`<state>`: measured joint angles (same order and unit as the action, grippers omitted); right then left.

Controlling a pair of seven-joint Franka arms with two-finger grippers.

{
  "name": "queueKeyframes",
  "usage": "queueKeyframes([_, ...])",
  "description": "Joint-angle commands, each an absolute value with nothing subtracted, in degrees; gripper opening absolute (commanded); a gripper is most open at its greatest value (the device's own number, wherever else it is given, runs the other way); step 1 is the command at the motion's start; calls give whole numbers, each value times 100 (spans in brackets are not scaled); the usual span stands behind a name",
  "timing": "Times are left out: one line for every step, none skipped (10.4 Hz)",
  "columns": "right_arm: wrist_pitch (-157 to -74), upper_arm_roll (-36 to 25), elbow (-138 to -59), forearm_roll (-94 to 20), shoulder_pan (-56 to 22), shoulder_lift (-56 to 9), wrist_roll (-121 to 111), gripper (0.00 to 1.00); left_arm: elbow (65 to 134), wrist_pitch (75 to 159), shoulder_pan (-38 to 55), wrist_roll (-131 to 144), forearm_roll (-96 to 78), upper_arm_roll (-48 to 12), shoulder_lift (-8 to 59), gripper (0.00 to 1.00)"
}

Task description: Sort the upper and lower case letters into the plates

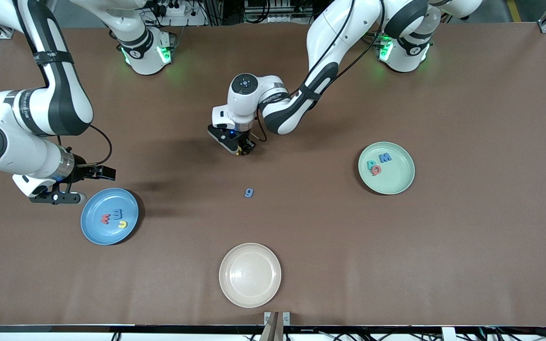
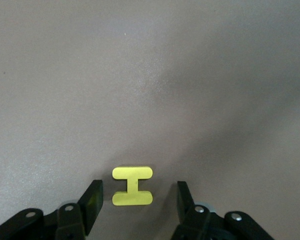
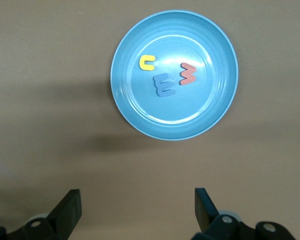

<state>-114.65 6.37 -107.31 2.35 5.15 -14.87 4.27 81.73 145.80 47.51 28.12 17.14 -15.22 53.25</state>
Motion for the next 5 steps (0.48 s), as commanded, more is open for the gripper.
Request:
queueKeyframes([-11663, 650, -10898, 141, 703, -1511, 439, 100, 7972, 14484, 4825, 2848, 1582, -1485, 5449, 61])
queueKeyframes([-11663, 650, -10916, 132, 712, -1547, 448, 100, 7972, 14484, 4825, 2856, 1582, -1477, 5484, 61])
queueKeyframes([-11680, 650, -10968, 132, 703, -1564, 448, 100, 7963, 14476, 4825, 2856, 1582, -1477, 5528, 61])
queueKeyframes([-11698, 650, -10969, 132, 703, -1564, 448, 100, 7963, 14441, 4825, 2883, 1573, -1477, 5528, 57])
queueKeyframes([-11698, 650, -10969, 132, 694, -1564, 457, 100, 7937, 14327, 4825, 2892, 1469, -1477, 5528, 54])
